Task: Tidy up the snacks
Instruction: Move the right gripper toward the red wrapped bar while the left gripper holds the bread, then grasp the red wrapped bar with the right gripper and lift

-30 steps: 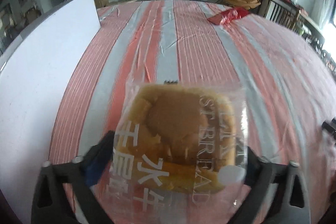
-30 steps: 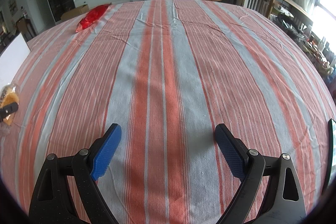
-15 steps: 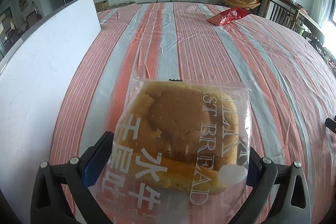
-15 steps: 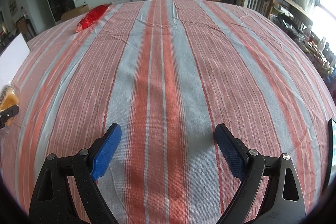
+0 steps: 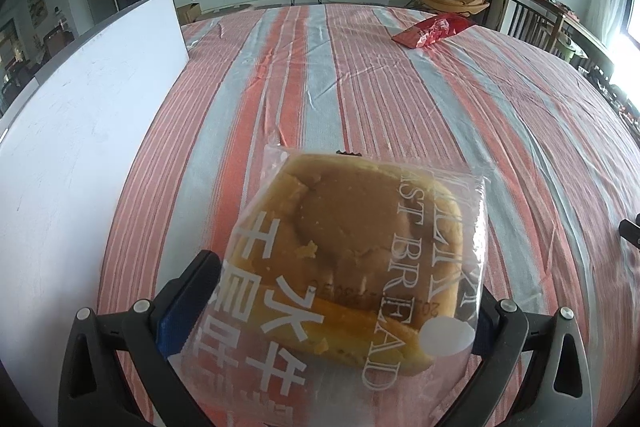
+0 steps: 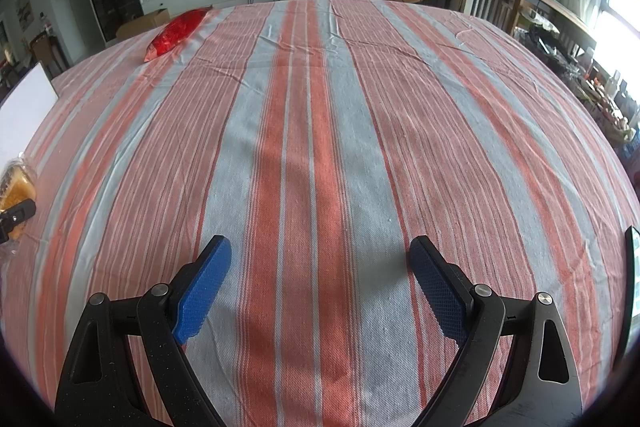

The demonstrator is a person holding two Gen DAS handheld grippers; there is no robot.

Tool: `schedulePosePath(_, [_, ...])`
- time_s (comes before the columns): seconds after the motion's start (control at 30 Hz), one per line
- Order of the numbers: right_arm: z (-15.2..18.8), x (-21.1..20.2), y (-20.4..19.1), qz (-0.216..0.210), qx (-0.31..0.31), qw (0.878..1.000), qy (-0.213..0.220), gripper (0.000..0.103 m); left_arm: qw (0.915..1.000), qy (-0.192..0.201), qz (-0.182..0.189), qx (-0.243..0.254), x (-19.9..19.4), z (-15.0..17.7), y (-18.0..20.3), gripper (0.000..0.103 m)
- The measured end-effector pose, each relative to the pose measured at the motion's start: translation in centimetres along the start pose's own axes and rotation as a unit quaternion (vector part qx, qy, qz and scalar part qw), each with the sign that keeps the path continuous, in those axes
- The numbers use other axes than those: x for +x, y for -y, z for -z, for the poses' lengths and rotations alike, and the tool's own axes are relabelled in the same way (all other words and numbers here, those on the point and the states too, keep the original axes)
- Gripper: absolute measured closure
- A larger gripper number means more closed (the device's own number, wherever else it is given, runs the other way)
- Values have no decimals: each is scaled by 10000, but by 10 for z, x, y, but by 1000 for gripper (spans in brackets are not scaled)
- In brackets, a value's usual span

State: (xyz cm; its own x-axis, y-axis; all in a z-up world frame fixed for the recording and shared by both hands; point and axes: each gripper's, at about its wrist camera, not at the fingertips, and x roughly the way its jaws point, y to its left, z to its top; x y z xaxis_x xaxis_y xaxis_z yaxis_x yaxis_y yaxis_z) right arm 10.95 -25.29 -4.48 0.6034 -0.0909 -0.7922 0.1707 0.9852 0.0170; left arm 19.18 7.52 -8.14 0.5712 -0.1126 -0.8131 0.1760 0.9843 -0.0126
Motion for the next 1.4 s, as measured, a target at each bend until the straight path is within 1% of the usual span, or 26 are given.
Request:
schedulePosePath(0.4, [0, 0, 0, 7, -12, 10000, -4, 10, 10000, 1, -2, -10, 0, 0, -1, 0])
schedulePosePath(0.47, [-4, 1, -1, -53, -137, 9998, -107, 11, 10000, 0, -7, -6, 0, 0, -1, 0])
schedulePosePath(0.5, [-12, 1, -4, -144, -270, 9994, -138, 11, 10000, 0, -10, -5, 1, 0, -1, 0])
schedulePosePath(0.53, [-25, -3, -8, -224, -421, 9989, 27, 14, 10000, 0, -10, -5, 1, 0, -1, 0])
schedulePosePath(0.6, [-60, -16, -23, -227, -829, 9947, 557, 13, 10000, 1, -12, -7, 1, 0, 0, 0])
schedulePosePath(0.67, [-102, -25, -50, -284, -1540, 9826, 1002, 12, 10000, 1, -10, -8, 1, 0, -1, 0])
schedulePosePath(0.7, [-124, -25, -67, -334, -1991, 9728, 1135, 12, 10000, 1, -13, -6, 1, 0, 0, 0])
schedulePosePath(0.73, [-148, -18, -88, -393, -2495, 9613, 1096, 12, 10000, 1, -13, -6, 1, 0, 0, 0])
schedulePosePath(0.77, [-168, -8, -103, -419, -2730, 9568, 907, 12, 10000, 1, -13, -6, 1, 0, -1, 0])
schedulePosePath(0.8, [-196, 11, -118, -530, -2658, 9614, 465, 12, 10000, 1, -13, -7, 1, 0, 0, 0])
schedulePosePath(0.83, [-216, 27, -127, -759, -2314, 9699, 92, 12, 10000, 1, -12, -7, 1, 0, 0, 0])
schedulePosePath(0.87, [-227, 38, -131, -1030, -1954, 9752, -123, 12, 10000, 1, -13, -7, 1, 0, 0, 0])
schedulePosePath(0.9, [-239, 55, -139, -1480, -1362, 9788, -391, 12, 10000, 2, -13, -7, 1, 0, 0, 0])
schedulePosePath(0.93, [-246, 72, -147, -1749, -850, 9790, -611, 12, 10000, 1, -13, -6, 1, 0, 0, 0])
schedulePosePath(0.97, [-249, 88, -155, -1864, -473, 9784, -759, 13, 10000, 1, -13, -6, 1, 0, 0, 0])
schedulePosePath(1.0, [-250, 109, -167, -1812, -165, 9794, -871, 14, 10000, 1, -13, -6, 1, 0, 0, 0])
schedulePosePath(1.1, [-245, 143, -188, -1325, 390, 9868, -842, 14, 10000, 2, -13, -7, 1, 0, 0, 0])
schedulePosePath(1.2, [-242, 171, -193, -1163, 885, 9856, -850, 15, 10000, 2, -17, -6, 1, 0, 0, 0])
schedulePosePath(1.23, [-242, 168, -192, -1121, 882, 9877, -643, 24, 10000, 3, -16, -7, 1, 0, 0, 0])
schedulePosePath(1.27, [-242, 166, -192, -1194, 770, 9884, -543, 80, 10000, 2, -14, -8, 1, 0, 0, 0])
schedulePosePath(1.3, [-241, 165, -190, -1291, 724, 9874, -562, 89, 10000, 2, -14, -9, 1, 0, 0, 0])
schedulePosePath(1.33, [-240, 161, -187, -1330, 711, 9869, -579, 89, 10000, 2, -13, -10, 1, -1, 0, 0])
schedulePosePath(1.4, [-237, 146, -178, -1520, 604, 9854, -474, 92, 10000, 2, -15, -9, 1, -1, 0, 0])
